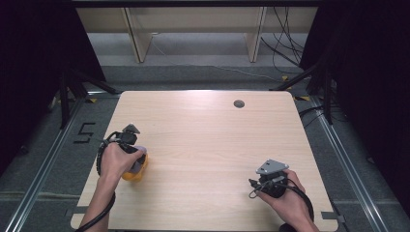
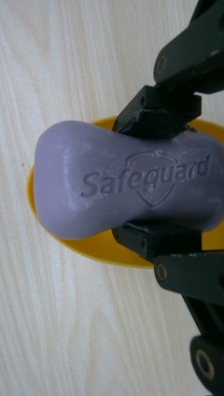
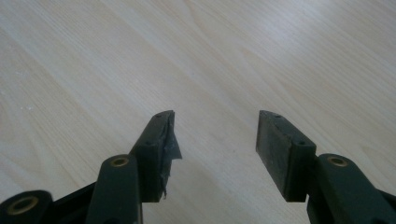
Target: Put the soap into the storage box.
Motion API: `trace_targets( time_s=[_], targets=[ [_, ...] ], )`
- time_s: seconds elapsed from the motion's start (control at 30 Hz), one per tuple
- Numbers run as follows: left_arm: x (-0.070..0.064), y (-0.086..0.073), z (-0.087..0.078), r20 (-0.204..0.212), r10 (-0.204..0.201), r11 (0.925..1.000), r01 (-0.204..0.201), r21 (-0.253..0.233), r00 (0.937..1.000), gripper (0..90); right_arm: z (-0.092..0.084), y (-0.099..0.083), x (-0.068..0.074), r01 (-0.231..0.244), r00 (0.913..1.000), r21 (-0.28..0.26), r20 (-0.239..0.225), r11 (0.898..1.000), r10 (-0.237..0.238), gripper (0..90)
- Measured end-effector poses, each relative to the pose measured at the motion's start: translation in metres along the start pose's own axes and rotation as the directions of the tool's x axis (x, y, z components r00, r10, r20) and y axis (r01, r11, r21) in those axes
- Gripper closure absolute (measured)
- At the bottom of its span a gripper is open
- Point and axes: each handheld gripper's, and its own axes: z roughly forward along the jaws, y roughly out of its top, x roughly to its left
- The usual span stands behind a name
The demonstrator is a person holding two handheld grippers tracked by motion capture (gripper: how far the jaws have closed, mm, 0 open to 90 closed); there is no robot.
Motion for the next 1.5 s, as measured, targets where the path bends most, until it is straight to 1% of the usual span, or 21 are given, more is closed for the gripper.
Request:
trace_targets(
  time_s=[0.17,0.23,0.3,0.37,0.43,0.5,0.53,0.57,0.67,0.73,0.8,0.9,0.93,0.97,1.0,1.07,1.13,1.27,1.33,1.4,1.5],
  targets=[
    [0.002,0.000,0.002,0.003,0.013,0.9999,-0.013,0.001,0.9999,49.2,0.000,0.000,0.000,-0.002,1.0000,0.002,-0.003,1.000,0.002,47.3],
    [0.002,0.000,0.003,0.001,0.008,1.0000,-0.008,0.001,1.0000,49.2,0.000,0.000,0.000,-0.004,1.0000,0.004,-0.005,1.000,0.004,47.3],
    [0.003,0.000,0.003,-0.006,0.013,0.9999,-0.013,0.007,0.9999,49.2,0.000,0.000,0.000,-0.001,1.0000,0.006,-0.006,1.000,0.001,47.2],
    [0.003,-0.001,0.003,0.000,0.004,1.0000,-0.004,0.001,1.0000,49.2,0.000,0.000,0.000,-0.002,1.0000,0.007,-0.006,1.000,0.002,47.2],
    [0.003,-0.001,0.004,-0.003,0.006,1.0000,-0.006,0.005,1.0000,49.2,0.000,0.000,0.000,-0.002,1.0000,0.007,-0.006,1.000,0.002,47.1],
    [0.003,0.000,0.004,-0.007,0.004,0.9999,-0.004,0.010,1.0000,49.2,0.000,0.000,0.000,-0.011,0.9999,0.011,-0.011,1.000,0.012,47.1],
    [0.004,-0.001,0.005,-0.006,0.008,1.0000,-0.008,0.005,0.9999,49.2,0.000,0.000,0.000,-0.011,0.9999,0.012,-0.013,1.000,0.012,47.1],
    [0.004,0.000,0.006,-0.004,0.007,0.9999,-0.007,0.012,1.0000,49.2,0.000,0.000,0.000,-0.006,1.0000,0.009,-0.006,1.000,0.006,47.1],
    [0.004,-0.001,0.008,-0.015,0.009,0.9998,-0.009,0.016,0.9998,49.1,0.000,0.000,0.000,-0.002,1.0000,0.006,-0.008,1.000,0.002,47.1],
    [0.005,-0.001,0.010,-0.006,0.012,0.9997,-0.012,0.020,0.9999,49.0,0.000,0.000,0.000,0.000,1.0000,0.006,-0.006,1.000,0.000,47.1],
    [0.004,-0.001,0.010,-0.008,0.011,0.9995,-0.011,0.030,0.9999,48.9,0.000,0.000,0.000,0.001,1.0000,0.006,-0.006,1.000,-0.001,47.1],
    [0.005,-0.001,0.010,-0.010,0.009,0.9996,-0.009,0.027,0.9999,48.8,0.000,0.000,0.000,-0.006,1.0000,0.009,-0.007,1.000,0.006,47.1],
    [0.005,-0.002,0.011,-0.007,0.011,0.9998,-0.011,0.018,0.9999,48.8,0.000,0.000,0.000,0.000,1.0000,0.007,-0.005,1.000,0.000,47.1],
    [0.006,-0.001,0.011,-0.007,0.015,0.9996,-0.015,0.024,0.9999,48.8,0.000,0.000,0.001,-0.009,0.9999,0.011,-0.008,1.000,0.009,47.1],
    [0.006,-0.001,0.011,-0.006,0.013,0.9996,-0.013,0.024,0.9999,48.8,0.000,0.000,0.000,0.001,1.0000,0.006,-0.005,1.000,-0.001,47.0],
    [0.006,-0.001,0.011,-0.002,0.013,0.9995,-0.013,0.028,0.9999,48.7,0.000,0.000,0.001,-0.010,0.9999,0.011,-0.009,1.000,0.011,47.0],
    [0.006,-0.001,0.011,-0.003,0.006,0.9995,-0.006,0.032,1.0000,48.6,0.000,0.000,0.000,-0.007,0.9999,0.011,-0.010,1.000,0.008,47.0],
    [0.007,-0.001,0.012,0.002,0.006,0.9996,-0.006,0.029,1.0000,48.2,0.000,0.000,0.000,-0.003,1.0000,0.013,-0.007,1.000,0.003,47.0],
    [0.007,-0.002,0.012,0.001,0.010,0.9997,-0.010,0.021,0.9999,48.1,0.000,0.000,0.000,-0.006,0.9999,0.014,-0.009,1.000,0.006,47.0],
    [0.008,-0.002,0.012,0.000,0.020,0.9994,-0.020,0.027,0.9998,48.2,0.000,0.000,0.001,-0.004,1.0000,0.013,-0.007,1.000,0.004,47.0],
    [0.009,-0.002,0.012,0.001,0.018,0.9996,-0.018,0.024,0.9998,48.0,0.000,0.000,0.000,0.000,1.0000,0.011,-0.007,1.000,0.000,47.0]
  ],
)
